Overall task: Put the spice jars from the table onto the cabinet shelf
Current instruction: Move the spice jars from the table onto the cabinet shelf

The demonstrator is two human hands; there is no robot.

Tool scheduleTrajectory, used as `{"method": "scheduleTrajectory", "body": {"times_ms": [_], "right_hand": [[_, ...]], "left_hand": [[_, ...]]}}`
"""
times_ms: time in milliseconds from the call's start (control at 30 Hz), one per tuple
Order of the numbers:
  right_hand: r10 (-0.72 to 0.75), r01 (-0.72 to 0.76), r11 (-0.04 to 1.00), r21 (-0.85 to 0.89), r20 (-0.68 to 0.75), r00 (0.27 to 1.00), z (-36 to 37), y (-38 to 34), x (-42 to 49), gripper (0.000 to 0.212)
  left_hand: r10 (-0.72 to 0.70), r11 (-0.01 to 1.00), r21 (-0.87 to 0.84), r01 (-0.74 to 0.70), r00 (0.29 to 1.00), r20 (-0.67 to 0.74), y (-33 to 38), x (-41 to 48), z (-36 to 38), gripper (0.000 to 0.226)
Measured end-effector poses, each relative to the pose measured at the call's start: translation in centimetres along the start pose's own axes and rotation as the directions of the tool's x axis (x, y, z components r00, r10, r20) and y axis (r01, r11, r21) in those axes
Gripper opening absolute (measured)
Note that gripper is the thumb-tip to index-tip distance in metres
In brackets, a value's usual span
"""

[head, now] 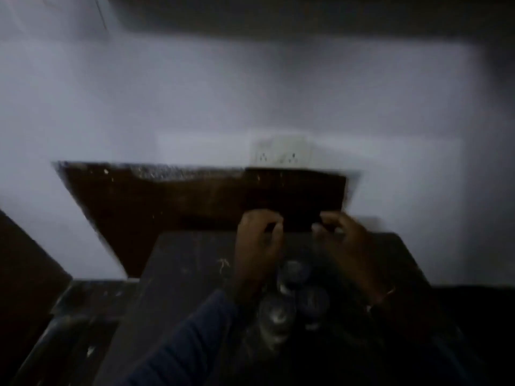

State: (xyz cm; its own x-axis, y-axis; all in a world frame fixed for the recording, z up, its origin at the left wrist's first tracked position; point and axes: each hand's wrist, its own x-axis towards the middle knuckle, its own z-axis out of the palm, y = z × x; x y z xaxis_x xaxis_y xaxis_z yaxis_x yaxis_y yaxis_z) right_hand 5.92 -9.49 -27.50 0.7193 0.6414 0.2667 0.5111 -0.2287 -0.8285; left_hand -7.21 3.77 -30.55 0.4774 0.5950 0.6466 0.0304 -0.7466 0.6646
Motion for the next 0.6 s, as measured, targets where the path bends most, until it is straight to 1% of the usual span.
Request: {"method": "scheduleTrajectory", "body": {"times_ms": [33,100,133,200,267,333,433,500,567,600], "right_hand": [[0.146,-0.143,0.989,-0.037,0.072,0.987,1.3,3.5,-3.0,0.03],[0.332,-0.322,0.943,-0.09,0.149,0.931,3.3,8.7,-8.2,0.03],[0.393,-0.382,0.919,-0.096,0.157,0.906,3.8,10.3,-10.3,0.027],[0.489,-0.475,0.872,-0.118,0.19,0.851,4.5,12.4,-13.6,0.03],[0.535,-0.497,0.843,-0.203,0.236,0.811,4.9,13.1,-14.9,0.041],[0.554,-0.501,0.83,-0.246,0.253,0.793,5.1,12.9,-15.1,0.05],[0.53,-0.493,0.847,-0.198,0.257,0.808,5.5,12.3,-14.2,0.058],[0.516,-0.476,0.855,-0.206,0.244,0.821,5.5,12.0,-13.3,0.06],[0.498,-0.451,0.862,-0.23,0.223,0.838,5.5,12.1,-12.5,0.057],[0.489,-0.442,0.867,-0.23,0.216,0.845,5.6,12.3,-12.2,0.054]], "left_hand": [[-0.153,0.988,-0.022,0.155,0.986,0.071,-1.0,-4.8,0.7,0.021],[-0.362,0.93,-0.029,0.368,0.925,0.119,-2.2,-12.1,1.4,0.005],[-0.44,0.895,-0.02,0.445,0.891,0.115,-2.4,-14.5,1.4,0.008],[-0.525,0.85,0.02,0.527,0.841,0.129,-2.9,-18.1,1.6,0.013],[-0.53,0.848,0.072,0.525,0.834,0.153,-3.1,-19.3,1.6,0.019],[-0.544,0.839,0.096,0.536,0.823,0.16,-3.6,-19.2,1.7,0.024],[-0.563,0.826,0.128,0.548,0.809,0.171,-4.5,-18.4,2.2,0.03],[-0.567,0.824,0.157,0.545,0.798,0.207,-5.2,-17.9,2.6,0.041],[-0.559,0.829,0.216,0.516,0.775,0.295,-5.9,-17.6,3.3,0.059],[-0.562,0.827,0.252,0.502,0.748,0.354,-6.2,-17.5,3.7,0.07]]}}
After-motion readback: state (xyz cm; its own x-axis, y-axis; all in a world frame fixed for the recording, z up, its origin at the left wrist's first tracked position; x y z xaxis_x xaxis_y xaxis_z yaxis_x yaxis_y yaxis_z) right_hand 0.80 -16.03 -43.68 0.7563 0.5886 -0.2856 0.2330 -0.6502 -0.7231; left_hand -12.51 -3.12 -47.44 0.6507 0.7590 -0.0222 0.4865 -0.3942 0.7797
